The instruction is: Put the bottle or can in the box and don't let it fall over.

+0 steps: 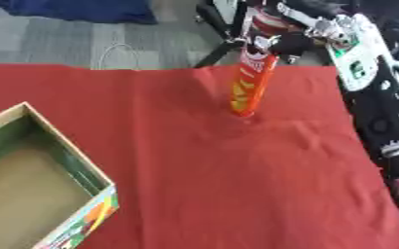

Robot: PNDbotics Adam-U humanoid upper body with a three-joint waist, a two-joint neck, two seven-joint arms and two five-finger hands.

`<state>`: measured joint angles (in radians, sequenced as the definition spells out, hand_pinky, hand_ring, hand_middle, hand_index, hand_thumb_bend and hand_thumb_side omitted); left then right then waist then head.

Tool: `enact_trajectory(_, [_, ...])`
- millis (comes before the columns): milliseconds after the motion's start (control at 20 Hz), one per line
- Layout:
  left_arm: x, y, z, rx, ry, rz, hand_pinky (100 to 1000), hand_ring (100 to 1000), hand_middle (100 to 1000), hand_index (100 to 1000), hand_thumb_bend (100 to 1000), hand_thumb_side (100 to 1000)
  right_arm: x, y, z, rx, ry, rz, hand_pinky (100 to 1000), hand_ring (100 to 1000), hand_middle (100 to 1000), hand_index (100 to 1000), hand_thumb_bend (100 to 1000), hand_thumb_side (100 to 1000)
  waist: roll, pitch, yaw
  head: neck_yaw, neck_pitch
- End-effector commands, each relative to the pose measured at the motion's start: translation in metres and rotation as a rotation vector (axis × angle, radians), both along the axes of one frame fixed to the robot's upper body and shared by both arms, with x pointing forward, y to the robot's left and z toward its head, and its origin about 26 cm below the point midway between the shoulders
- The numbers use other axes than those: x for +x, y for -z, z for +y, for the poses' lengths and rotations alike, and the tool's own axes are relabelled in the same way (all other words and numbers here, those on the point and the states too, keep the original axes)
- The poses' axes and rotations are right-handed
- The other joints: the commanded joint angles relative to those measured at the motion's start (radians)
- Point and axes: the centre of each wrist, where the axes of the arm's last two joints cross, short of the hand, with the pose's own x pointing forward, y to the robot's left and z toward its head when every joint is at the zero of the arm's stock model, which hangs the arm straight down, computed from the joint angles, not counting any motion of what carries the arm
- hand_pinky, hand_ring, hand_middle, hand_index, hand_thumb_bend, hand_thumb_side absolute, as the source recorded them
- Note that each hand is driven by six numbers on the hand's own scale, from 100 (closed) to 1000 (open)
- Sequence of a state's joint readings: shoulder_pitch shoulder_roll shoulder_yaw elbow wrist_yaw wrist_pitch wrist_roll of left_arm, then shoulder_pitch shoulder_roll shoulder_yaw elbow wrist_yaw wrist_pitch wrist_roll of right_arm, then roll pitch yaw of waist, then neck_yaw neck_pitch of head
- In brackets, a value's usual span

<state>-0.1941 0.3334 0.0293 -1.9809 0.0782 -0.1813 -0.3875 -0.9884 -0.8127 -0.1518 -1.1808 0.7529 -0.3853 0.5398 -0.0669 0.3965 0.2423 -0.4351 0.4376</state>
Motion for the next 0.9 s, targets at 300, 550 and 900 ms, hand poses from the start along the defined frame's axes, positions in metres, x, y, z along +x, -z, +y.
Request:
enact_trajectory(300, [-0.0017,-0.0088,0.0018,0.005,-0.006,-0.026,419,879,660,675,100,703,0.0185,0.0368,0.0035,-0.024,0.013,0.184,558,697,868,1000,100,128,0.007,-0.003,0.005,-0.007,-0.008])
enact_trajectory(550, [-0.0016,-0.009,0.0017,0.002,-0.01,-0.025,421,880,659,669,100,705,0.0192,0.0374,0.0042,-0.008,0.005,0.187,517,587,837,996,100,136,0.005,-0.002,0.006,-0.009,-0.008])
enact_trajectory(900, [-0.0014,-0.0094,0.0014,0.004,-0.012,-0.023,421,879,657,667,100,706,0.0199,0.0383,0.0046,-0.006,0.006,0.185,531,424,685,943,100,123,0.001,-0.001,0.009,-0.01,-0.011])
